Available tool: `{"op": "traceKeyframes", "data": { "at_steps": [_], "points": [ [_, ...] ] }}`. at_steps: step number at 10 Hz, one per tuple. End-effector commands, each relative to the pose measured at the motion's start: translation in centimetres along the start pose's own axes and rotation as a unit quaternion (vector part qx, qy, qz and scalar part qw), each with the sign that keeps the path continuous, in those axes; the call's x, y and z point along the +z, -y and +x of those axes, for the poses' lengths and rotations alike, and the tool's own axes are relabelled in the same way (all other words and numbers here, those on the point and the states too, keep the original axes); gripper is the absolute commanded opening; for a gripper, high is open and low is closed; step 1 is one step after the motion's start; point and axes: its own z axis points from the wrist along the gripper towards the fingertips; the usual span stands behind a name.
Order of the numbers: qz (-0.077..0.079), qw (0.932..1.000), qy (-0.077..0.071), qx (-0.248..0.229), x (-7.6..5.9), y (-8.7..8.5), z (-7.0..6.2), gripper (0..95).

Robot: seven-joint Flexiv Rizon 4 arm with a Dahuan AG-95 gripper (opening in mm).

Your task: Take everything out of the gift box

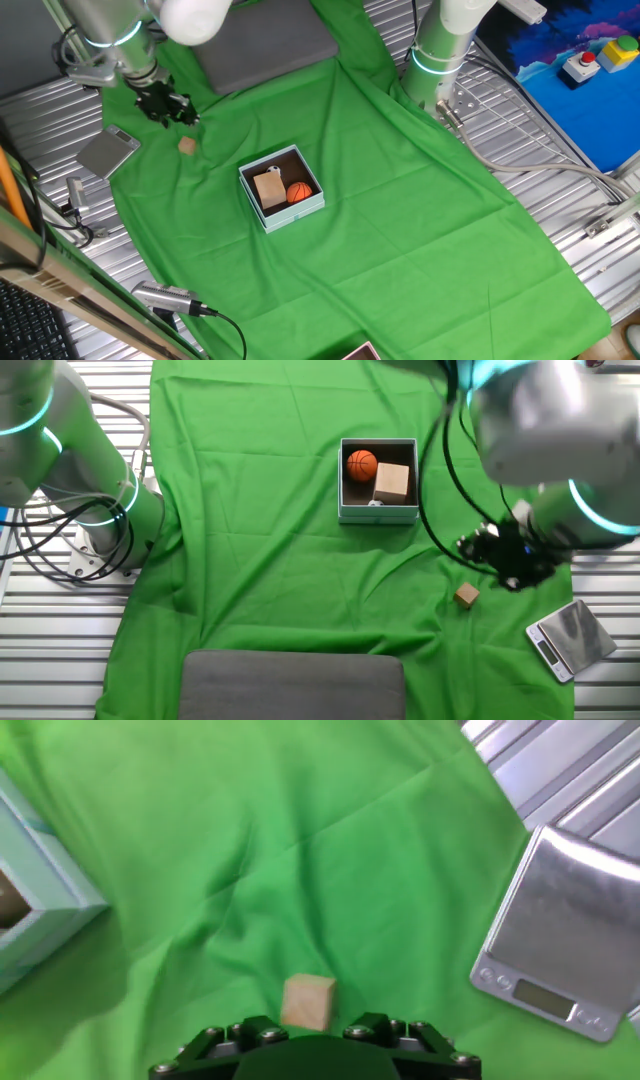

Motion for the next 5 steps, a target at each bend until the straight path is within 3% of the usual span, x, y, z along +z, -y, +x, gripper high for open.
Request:
{"op": "traceKeyframes", "data": {
  "at_steps": [1, 2, 5],
  "points": [
    [0.0, 0.9995, -0.006, 0.031, -0.7, -2.8, -0.7, 19.0],
    [-0.001, 0.9992, -0.006, 0.039, -0.7, -3.8, -0.8, 0.0],
    [-0.002, 0.9992, -0.006, 0.04, -0.5, -5.6, -0.7, 0.0]
  ]
}}
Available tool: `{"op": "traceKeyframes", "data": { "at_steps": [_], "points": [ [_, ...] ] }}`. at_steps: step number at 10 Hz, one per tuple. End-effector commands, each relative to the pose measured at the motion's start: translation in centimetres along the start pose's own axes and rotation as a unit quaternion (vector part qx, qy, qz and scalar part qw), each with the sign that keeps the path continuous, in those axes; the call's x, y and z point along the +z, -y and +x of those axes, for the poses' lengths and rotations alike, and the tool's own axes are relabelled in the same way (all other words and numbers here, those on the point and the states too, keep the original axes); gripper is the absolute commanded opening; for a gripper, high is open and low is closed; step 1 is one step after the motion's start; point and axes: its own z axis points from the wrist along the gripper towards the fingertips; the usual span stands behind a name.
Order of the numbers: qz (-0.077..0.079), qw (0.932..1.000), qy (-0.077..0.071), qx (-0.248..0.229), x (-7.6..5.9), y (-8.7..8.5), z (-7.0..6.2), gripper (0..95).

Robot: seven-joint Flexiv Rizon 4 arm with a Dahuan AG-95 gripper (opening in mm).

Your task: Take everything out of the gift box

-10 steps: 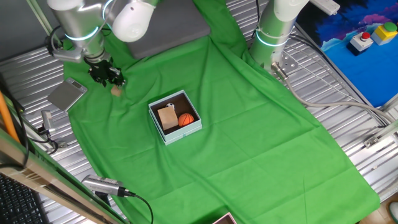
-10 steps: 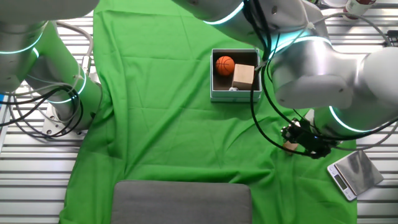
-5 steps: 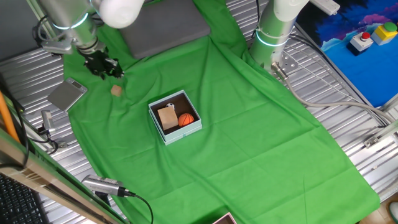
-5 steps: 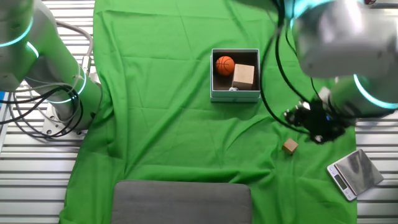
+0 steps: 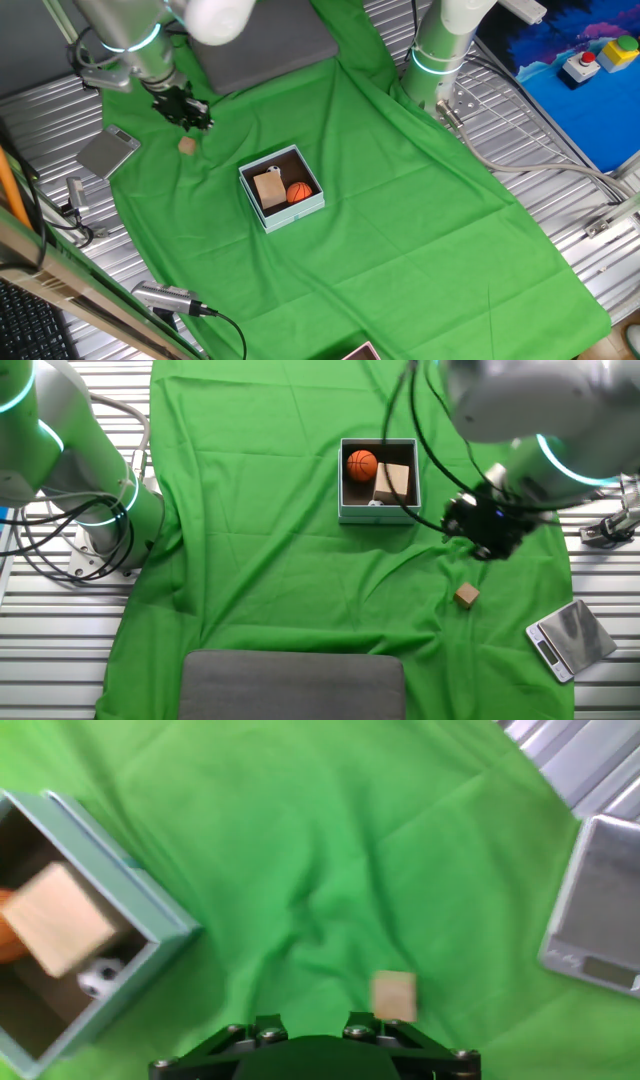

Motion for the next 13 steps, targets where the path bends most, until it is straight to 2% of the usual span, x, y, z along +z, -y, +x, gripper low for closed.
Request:
{"op": "traceKeyframes", "data": {
  "at_steps": [1, 4, 5, 8, 11, 13],
  "points": [
    [-0.001, 0.9998, 0.002, -0.017, 0.0, 0.0, 0.0, 0.0],
    [0.002, 0.9999, -0.004, -0.016, 0.0, 0.1, 0.1, 0.0],
    [-0.002, 0.9998, 0.001, -0.022, 0.0, 0.1, 0.1, 0.0],
    [-0.005, 0.9977, 0.004, -0.067, 0.0, 0.1, 0.1, 0.0],
    [-0.003, 0.9982, 0.001, -0.059, 0.0, 0.1, 0.1, 0.0],
    [-0.002, 0.9981, 0.0, -0.062, 0.1, -1.4, -0.6, 0.0]
  ]
}}
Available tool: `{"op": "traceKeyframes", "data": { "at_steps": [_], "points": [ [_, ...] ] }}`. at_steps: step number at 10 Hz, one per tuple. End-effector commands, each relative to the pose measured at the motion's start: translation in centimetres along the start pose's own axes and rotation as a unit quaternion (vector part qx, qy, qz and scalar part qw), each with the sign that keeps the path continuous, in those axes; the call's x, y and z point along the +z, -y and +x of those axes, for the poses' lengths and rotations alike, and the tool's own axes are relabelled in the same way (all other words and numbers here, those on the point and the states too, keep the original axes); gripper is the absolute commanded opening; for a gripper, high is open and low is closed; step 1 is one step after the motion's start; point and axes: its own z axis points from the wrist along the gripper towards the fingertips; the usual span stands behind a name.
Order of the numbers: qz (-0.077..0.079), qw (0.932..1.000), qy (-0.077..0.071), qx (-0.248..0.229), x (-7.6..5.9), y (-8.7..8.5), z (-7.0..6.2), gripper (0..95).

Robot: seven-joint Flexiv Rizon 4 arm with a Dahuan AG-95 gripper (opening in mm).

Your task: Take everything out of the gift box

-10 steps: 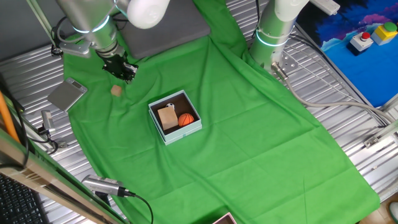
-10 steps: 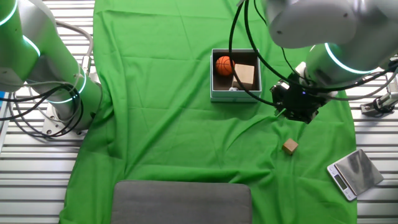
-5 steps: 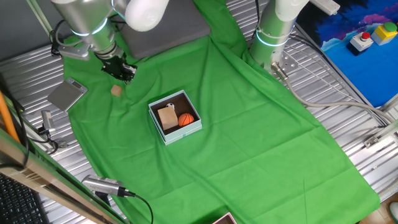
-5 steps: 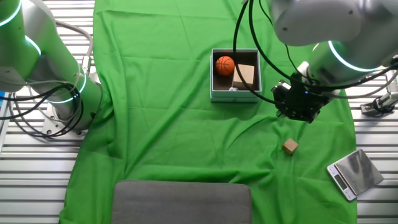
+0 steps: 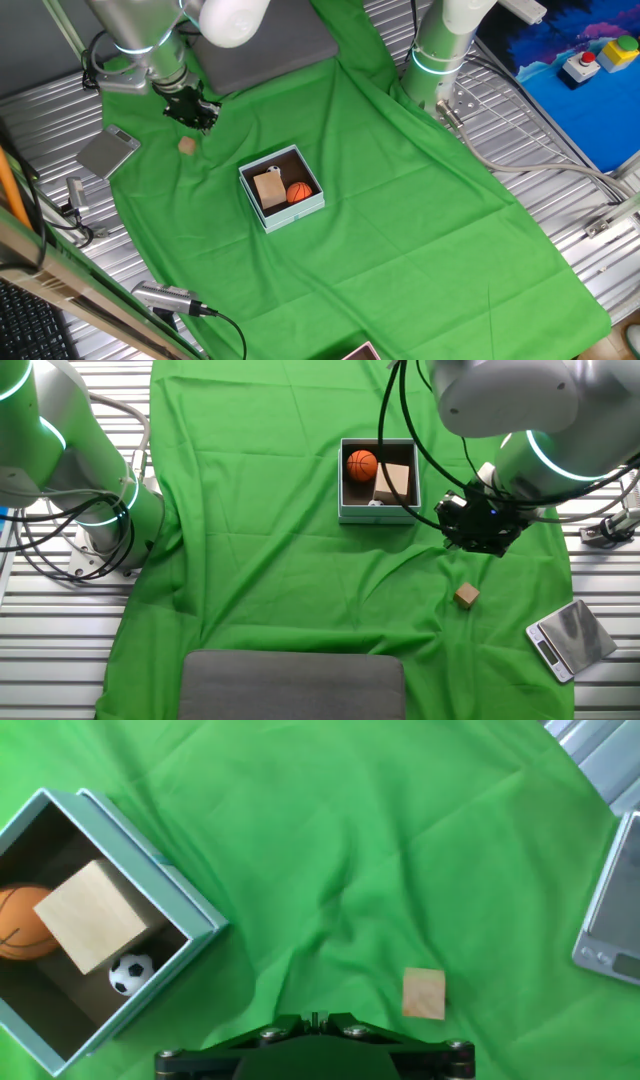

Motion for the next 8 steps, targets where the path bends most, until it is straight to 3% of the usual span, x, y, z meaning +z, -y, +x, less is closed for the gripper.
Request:
{"op": "traceKeyframes", "data": {
  "at_steps": [1, 4, 8],
  "points": [
    [0.004, 0.9998, 0.001, 0.019, 0.1, -2.5, -1.5, 0.0],
    [0.013, 0.9976, 0.003, 0.068, 1.4, -6.9, -3.9, 0.0],
    [0.013, 0.9951, 0.008, 0.098, 2.6, -10.7, -4.3, 0.0]
  ]
}}
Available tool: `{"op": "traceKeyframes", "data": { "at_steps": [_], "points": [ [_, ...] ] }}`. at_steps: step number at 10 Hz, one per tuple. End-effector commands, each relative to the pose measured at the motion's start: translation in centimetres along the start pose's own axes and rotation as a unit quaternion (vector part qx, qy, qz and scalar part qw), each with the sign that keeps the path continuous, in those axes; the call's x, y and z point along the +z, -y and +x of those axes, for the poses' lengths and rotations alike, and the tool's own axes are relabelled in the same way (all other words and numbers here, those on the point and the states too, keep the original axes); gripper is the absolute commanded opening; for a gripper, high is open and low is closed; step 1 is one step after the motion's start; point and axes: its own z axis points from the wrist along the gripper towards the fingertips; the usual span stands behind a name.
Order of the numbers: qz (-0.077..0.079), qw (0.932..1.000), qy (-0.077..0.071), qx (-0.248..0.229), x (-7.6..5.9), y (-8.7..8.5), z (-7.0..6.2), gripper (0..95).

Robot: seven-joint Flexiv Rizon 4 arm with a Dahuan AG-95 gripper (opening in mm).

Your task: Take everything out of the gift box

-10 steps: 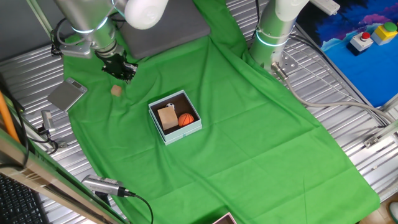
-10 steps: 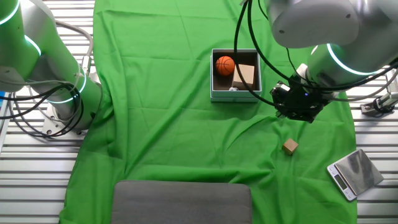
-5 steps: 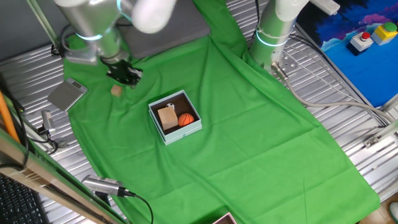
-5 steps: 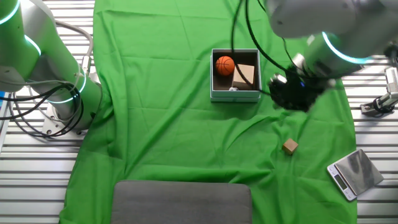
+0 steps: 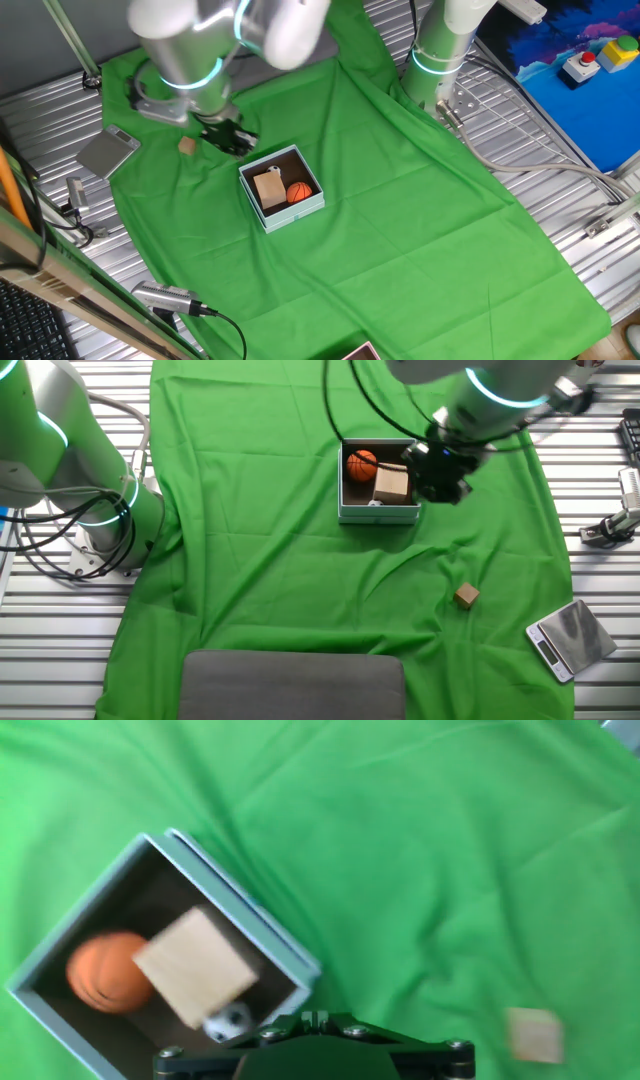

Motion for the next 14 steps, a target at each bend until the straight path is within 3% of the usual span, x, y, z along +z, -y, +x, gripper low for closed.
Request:
{"op": "traceKeyframes", "data": {
  "at_steps": [1, 6, 7, 10, 12, 13, 14],
  "points": [
    [0.002, 1.0, -0.001, 0.004, 0.4, -1.4, 0.2, 0.0],
    [0.004, 0.9994, -0.006, -0.035, 0.5, -1.4, 0.5, 0.0],
    [0.004, 0.9987, -0.004, -0.051, 0.5, -1.4, 0.5, 19.0],
    [-0.001, 0.9936, -0.01, -0.112, 0.5, -1.4, 0.5, 19.0],
    [-0.002, 0.9933, -0.01, -0.115, 0.5, -1.4, 0.5, 19.0],
    [-0.004, 0.9933, -0.006, -0.116, 0.5, -1.6, 0.3, 38.0],
    [-0.003, 0.9933, -0.007, -0.115, 0.6, -2.6, -0.4, 38.0]
  ]
}}
